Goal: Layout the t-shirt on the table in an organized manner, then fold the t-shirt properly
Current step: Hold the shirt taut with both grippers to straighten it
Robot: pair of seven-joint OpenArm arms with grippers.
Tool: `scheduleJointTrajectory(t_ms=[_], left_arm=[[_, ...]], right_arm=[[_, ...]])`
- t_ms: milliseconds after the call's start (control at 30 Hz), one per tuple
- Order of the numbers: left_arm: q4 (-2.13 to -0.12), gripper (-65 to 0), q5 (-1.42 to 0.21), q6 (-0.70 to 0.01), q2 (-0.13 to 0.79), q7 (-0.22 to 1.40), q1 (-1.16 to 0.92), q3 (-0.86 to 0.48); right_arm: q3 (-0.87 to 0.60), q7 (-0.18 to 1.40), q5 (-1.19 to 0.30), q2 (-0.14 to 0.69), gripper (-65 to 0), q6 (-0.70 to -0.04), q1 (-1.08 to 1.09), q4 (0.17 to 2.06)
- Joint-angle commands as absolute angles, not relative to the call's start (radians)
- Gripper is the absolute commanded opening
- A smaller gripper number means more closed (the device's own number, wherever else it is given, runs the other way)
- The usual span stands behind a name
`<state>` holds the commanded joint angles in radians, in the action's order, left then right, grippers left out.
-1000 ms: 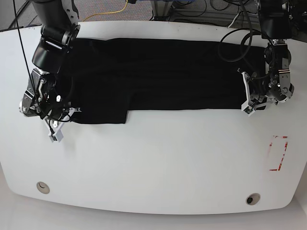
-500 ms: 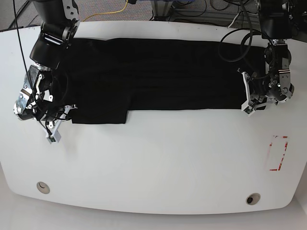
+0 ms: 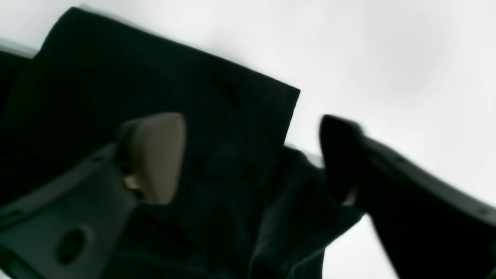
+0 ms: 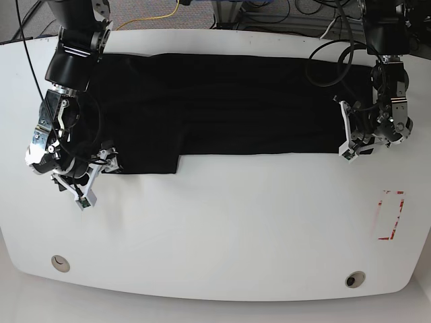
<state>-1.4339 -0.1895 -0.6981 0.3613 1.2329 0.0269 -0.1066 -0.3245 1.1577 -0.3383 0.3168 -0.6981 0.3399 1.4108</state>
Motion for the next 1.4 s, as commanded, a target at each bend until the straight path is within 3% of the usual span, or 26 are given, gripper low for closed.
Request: scheduleJointTrajectory(t_ms=[500, 1400], left_arm=[[-1.434, -62.8, -0.189, -0.698, 0.358, 1.233, 0.027, -0.105], [-1.434, -62.8, -0.189, -0.698, 0.358, 1.233, 0.027, -0.105]], right_arm=[[-0.323, 0.981, -0.331, 0.325, -2.9, -0.698, 0.424, 1.036], [-0.325, 0.923, -0.328, 0.354, -3.0, -0.698, 0.421, 1.01]])
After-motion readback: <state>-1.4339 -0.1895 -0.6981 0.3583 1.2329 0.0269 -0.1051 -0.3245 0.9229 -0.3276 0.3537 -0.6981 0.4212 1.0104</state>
